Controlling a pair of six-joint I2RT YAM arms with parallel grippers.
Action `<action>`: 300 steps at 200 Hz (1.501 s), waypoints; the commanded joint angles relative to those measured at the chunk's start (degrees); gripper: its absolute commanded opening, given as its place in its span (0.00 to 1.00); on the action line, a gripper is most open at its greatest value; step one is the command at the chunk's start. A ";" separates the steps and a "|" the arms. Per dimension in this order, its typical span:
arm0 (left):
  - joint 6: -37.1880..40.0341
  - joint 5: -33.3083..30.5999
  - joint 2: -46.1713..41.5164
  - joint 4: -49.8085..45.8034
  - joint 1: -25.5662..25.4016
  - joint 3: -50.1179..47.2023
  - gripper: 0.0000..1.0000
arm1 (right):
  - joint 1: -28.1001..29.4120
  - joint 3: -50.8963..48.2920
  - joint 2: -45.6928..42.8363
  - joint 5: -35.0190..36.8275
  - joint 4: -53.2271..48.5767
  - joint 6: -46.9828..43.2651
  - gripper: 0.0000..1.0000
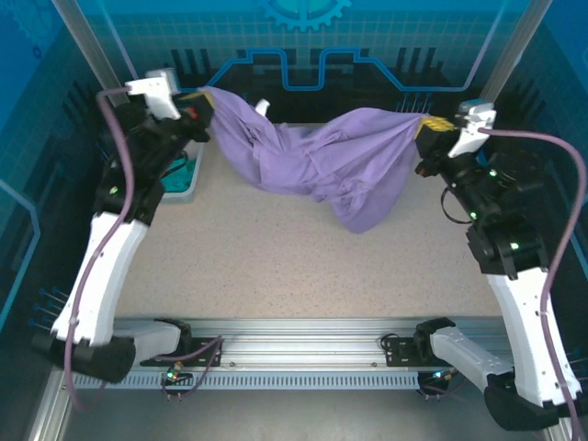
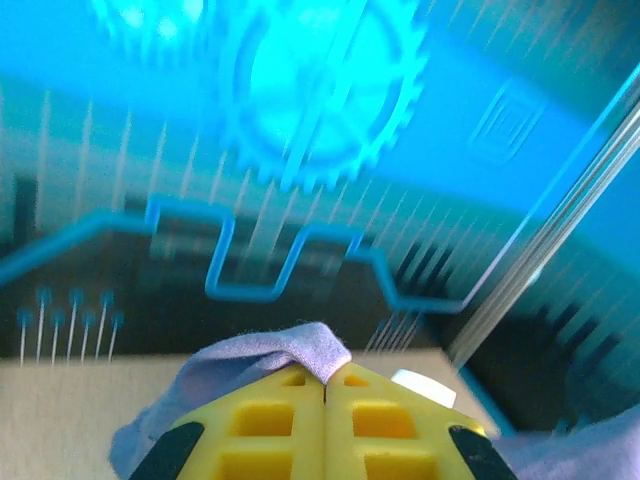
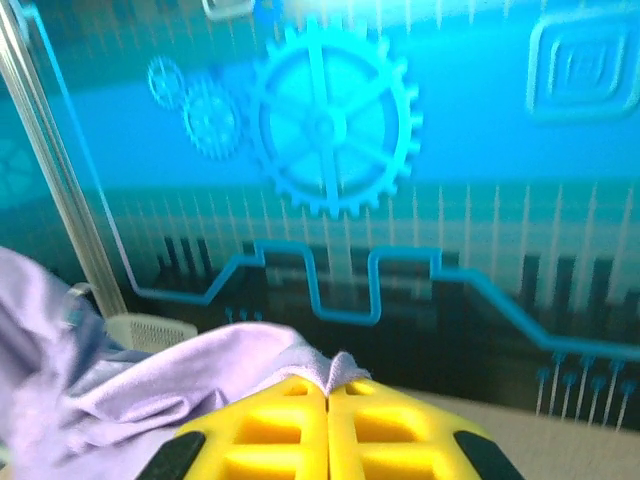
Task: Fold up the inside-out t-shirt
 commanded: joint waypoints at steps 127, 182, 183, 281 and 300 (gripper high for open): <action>-5.03 8.56 28.81 -4.61 1.56 -9.29 0.00 | -6.63 5.06 45.78 5.02 -11.72 -1.09 0.48; -4.56 8.11 24.59 -2.14 0.85 -16.54 0.00 | 20.81 -18.27 37.24 -3.96 4.26 -7.68 0.73; -4.53 8.12 24.51 -2.14 0.87 -16.63 0.00 | 21.24 -18.15 37.53 -3.62 4.21 -7.86 0.73; -3.72 7.33 22.60 -1.96 0.82 -18.37 0.00 | 30.99 -22.52 40.02 6.23 -7.57 -5.71 0.83; -3.67 7.07 22.63 -1.87 0.88 -18.38 0.00 | 30.98 -23.51 41.42 6.27 -6.32 -4.45 0.60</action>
